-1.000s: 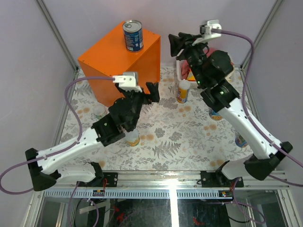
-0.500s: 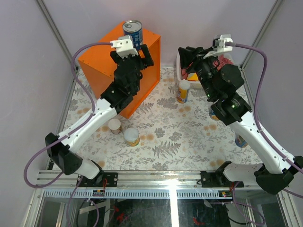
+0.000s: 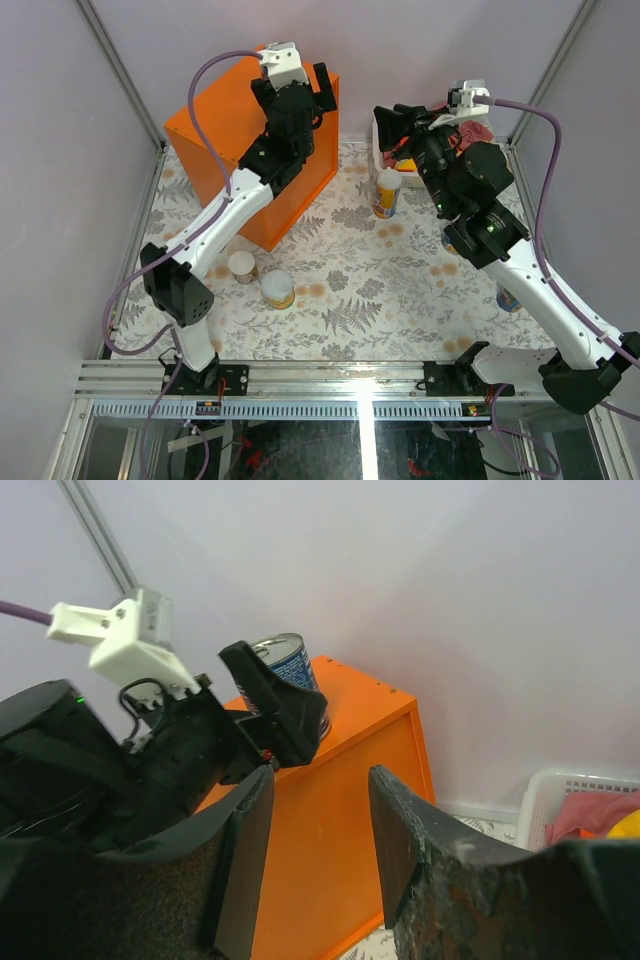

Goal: Place and organize the canned foods onto the counter

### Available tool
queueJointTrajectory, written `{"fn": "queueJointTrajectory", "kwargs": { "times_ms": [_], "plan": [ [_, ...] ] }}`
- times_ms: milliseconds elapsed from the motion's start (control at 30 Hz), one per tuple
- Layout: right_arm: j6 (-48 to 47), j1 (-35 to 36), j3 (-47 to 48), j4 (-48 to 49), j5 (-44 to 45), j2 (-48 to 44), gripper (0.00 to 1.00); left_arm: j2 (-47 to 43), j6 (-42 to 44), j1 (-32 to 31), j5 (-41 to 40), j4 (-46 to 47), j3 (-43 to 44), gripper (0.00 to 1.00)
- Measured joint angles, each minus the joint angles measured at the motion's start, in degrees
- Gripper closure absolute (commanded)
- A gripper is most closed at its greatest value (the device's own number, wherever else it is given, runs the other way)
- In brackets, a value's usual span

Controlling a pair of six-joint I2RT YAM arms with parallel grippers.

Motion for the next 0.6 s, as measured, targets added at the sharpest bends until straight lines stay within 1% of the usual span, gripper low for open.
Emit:
{"fn": "queueJointTrajectory", "kwargs": {
  "times_ms": [100, 233, 500, 600],
  "plan": [
    [-0.26, 0.0, -0.72, 0.28, 0.0, -0.33, 0.49, 3.28, -0.81, 0.44, -0.33, -2.62, 4.09, 0.07],
    [-0.92, 0.0, -1.51, 0.46, 0.0, -0.52, 0.48, 5.53, -2.32, 1.29, -1.73, -5.81, 6.86, 0.07],
    [-1.64, 0.0, -1.97, 0.68, -0.24, -0.5, 0.48, 7.13, -5.27, 4.79, -2.75, -7.96, 8.17, 0.07],
    [-1.73, 0.0, -1.97, 0.79, -0.46, -0.28, 0.48, 8.74, -6.03, 6.38, -2.01, -8.46, 10.23, 0.07]
  ]
}}
